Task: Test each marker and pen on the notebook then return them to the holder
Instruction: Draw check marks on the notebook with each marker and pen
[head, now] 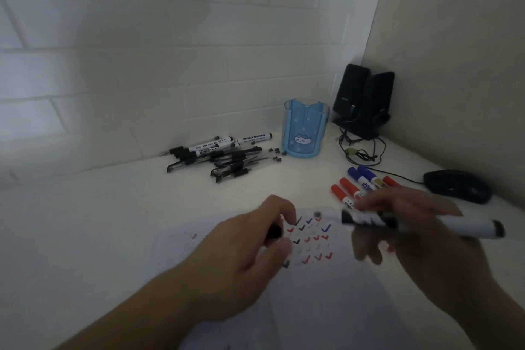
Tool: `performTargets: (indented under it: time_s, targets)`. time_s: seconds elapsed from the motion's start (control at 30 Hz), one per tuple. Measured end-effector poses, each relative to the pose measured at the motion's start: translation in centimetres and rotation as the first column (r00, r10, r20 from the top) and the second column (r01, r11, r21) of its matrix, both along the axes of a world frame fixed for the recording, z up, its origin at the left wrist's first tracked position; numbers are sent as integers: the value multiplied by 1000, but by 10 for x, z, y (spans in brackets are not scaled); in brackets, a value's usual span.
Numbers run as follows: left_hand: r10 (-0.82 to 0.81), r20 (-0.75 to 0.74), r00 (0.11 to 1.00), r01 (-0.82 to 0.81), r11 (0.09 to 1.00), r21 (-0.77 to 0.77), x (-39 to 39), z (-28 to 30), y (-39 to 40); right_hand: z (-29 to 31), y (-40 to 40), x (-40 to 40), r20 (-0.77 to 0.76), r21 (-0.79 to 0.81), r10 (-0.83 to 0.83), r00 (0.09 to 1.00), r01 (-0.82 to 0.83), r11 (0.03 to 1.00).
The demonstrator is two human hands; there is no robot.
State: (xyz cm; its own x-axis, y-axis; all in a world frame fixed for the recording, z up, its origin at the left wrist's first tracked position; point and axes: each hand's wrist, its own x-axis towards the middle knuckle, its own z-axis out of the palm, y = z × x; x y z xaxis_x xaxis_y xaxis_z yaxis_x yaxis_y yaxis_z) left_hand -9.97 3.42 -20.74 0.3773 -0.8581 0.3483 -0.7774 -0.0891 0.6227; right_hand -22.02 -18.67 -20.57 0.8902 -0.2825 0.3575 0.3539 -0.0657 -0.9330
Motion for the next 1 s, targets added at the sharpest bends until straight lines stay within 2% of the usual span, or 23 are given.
performTargets:
  time_s: [0.03,0.07,0.13,0.23,0.3,0.4,0.53,0.63,0.83,1.0]
  targets:
    - [27,-14,1000,-27,1000,-2,1,-1,1,15,-4,-5,-7,-15,4,1000,-4,1000]
    - [53,-9,999,-53,999,-1,1,-1,0,24,8,1,-123,-118,9,992,-23,993]
    - [98,28,995,-98,995,25,3,-2,-2,12,9,12,-252,-250,-169,953,104,963]
    - [116,40,992,-118,991,60,4,-1,-6,-2,8,19,-335,-263,-319,886,238,935]
    - [111,28,993,-113,991,67,5,-2,-6,-7,13,22,-371,-335,-363,855,241,911]
    - [119,32,992,-121,991,54,8,-4,-6,-13,4,23,-366,-293,-392,844,295,909]
    - [118,72,990,-119,993,16,10,-7,-6,-15,1,26,-312,-349,-502,806,394,850]
    - [73,150,986,-69,997,-36,13,-11,-6,-16,0,26,-290,-396,-523,802,397,828]
    - [51,130,990,-42,997,-72,14,-15,-9,-16,2,28,-259,-524,-546,797,359,772]
    - [96,121,988,-89,994,-67,14,-16,-9,-14,-1,27,-280,-548,-557,782,346,762]
